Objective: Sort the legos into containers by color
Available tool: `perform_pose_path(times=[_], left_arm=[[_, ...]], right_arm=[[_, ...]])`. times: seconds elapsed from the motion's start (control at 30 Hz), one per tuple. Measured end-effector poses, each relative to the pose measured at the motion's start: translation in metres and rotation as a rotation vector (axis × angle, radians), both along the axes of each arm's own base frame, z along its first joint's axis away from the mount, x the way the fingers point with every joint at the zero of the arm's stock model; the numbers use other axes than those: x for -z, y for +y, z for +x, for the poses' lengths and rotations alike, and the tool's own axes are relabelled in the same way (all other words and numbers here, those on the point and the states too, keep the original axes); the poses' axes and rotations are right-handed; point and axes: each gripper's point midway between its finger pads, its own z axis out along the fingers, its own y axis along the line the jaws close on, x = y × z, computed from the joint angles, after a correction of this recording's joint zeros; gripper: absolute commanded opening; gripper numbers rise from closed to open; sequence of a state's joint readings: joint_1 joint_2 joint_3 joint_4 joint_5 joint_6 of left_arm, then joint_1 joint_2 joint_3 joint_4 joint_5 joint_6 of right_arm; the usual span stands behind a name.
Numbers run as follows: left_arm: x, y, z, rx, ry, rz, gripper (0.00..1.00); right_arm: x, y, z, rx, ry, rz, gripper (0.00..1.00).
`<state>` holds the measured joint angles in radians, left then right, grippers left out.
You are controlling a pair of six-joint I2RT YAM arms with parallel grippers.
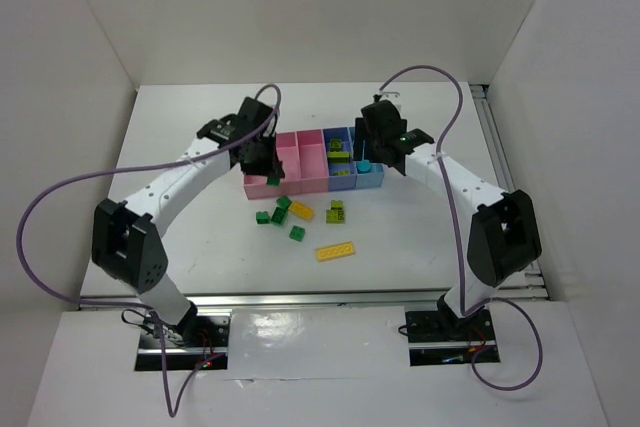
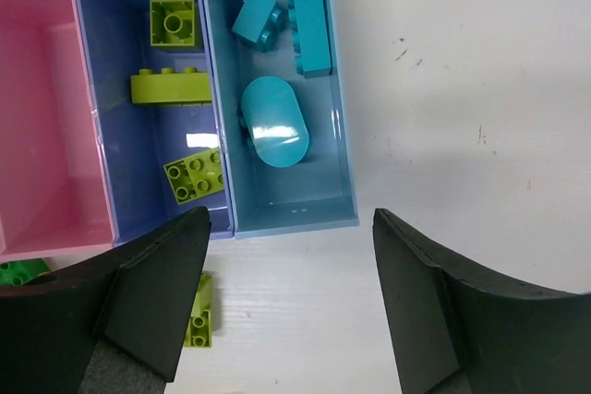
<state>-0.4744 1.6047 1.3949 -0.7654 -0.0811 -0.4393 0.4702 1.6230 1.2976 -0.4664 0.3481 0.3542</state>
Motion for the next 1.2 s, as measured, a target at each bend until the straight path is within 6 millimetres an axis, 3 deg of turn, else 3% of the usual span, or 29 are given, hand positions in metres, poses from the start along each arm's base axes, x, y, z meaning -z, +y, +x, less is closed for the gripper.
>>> perform_pose_path(times=[0.07, 0.13, 0.2, 0.3, 0.43, 0.63, 0.77, 0.9, 1.2], left_arm=[[-0.017, -0.001, 0.032, -0.039, -0.053, -0.013, 0.16], [-0.020, -0.002, 0.058, -0.074, -0.078, -0.015, 0.52], [-0.011, -0.003, 0.082, -0.087, -0.070, 0.000, 0.64], [0.009, -0.003, 0.101, -0.107, -0.040, 0.026, 0.64], [0.020, 0.007, 0.084, -0.129, 0.003, 0.058, 0.61], [0.027, 0.035, 0.010, -0.194, 0.055, 0.080, 0.60], [0.049, 0.044, -0.029, -0.232, 0.113, 0.088, 0.60], [0.073, 0.047, -0.039, -0.260, 0.167, 0.108, 0.60], [0.101, 0.039, -0.029, -0.279, 0.198, 0.106, 0.55]], right_arm=[[-0.002, -0.001, -0.001, 0.001, -0.004, 0.001, 0.78], [-0.007, -0.002, -0.002, 0.004, -0.011, 0.002, 0.78], [-0.014, -0.004, -0.005, 0.010, -0.026, 0.008, 0.78], [-0.025, -0.007, -0.008, 0.016, -0.046, 0.014, 0.78], [-0.028, -0.012, -0.015, 0.027, -0.053, 0.015, 0.78], [-0.016, -0.015, -0.022, 0.028, -0.020, 0.002, 0.78], [-0.013, -0.014, -0.024, 0.021, -0.009, 0.005, 0.78], [-0.013, -0.013, -0.024, 0.015, -0.006, 0.009, 0.78], [-0.012, -0.013, -0.024, 0.014, -0.005, 0.009, 0.78]])
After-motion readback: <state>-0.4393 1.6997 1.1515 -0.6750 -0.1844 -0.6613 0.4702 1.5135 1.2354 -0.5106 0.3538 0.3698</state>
